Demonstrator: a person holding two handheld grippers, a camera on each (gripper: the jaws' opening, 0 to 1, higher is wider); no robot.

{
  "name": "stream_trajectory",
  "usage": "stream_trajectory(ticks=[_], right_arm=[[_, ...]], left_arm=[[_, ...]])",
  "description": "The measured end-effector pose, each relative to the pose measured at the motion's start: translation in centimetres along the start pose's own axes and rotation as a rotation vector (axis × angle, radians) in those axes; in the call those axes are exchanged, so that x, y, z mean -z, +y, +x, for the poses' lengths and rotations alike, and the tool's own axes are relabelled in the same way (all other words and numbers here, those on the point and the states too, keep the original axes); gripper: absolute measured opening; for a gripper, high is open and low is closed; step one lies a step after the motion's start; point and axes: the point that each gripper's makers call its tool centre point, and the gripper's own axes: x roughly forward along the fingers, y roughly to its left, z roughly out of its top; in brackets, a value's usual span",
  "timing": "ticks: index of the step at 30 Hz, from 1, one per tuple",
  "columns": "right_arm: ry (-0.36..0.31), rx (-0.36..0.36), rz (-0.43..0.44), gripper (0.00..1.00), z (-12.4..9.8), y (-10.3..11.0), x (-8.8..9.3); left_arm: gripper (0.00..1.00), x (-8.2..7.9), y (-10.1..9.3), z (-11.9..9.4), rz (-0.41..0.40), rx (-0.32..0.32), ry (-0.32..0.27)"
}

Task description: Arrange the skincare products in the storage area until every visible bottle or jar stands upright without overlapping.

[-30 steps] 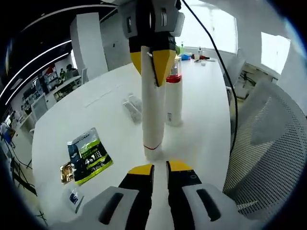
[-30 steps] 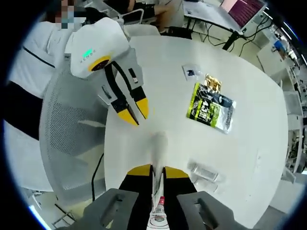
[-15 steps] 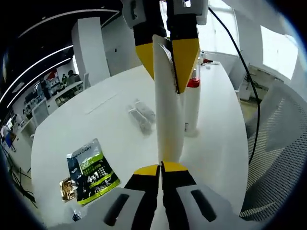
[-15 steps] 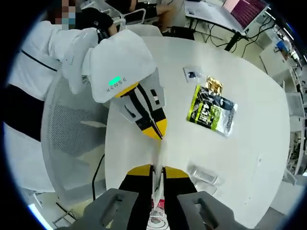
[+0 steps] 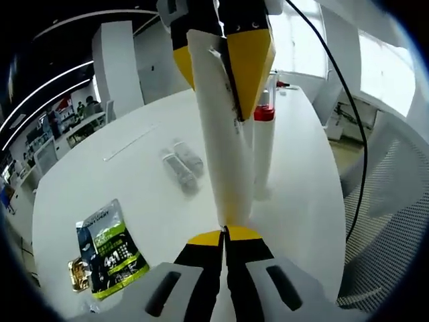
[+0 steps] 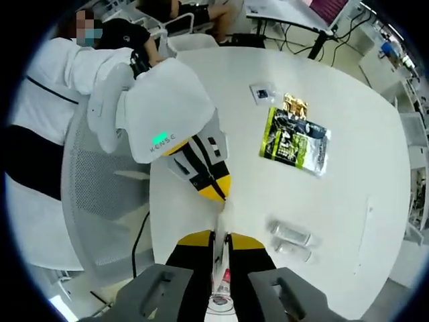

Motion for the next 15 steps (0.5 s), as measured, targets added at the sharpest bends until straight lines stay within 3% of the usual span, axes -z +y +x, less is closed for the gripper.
stream_trajectory(ticks=[8,15], right_arm=[[0.021,-0.005,0.022,0.00,-0.2,0.1,1.4],[0.010,-0.002,0.028,0.00,-0.2,-0.5,1.4]], left_arm=[[0.01,-0.7,-0.9,1.0,-0.004,0.020,-0.002],[0.02,-0.2,-1.4,1.4,0.003,0.032,0.014]])
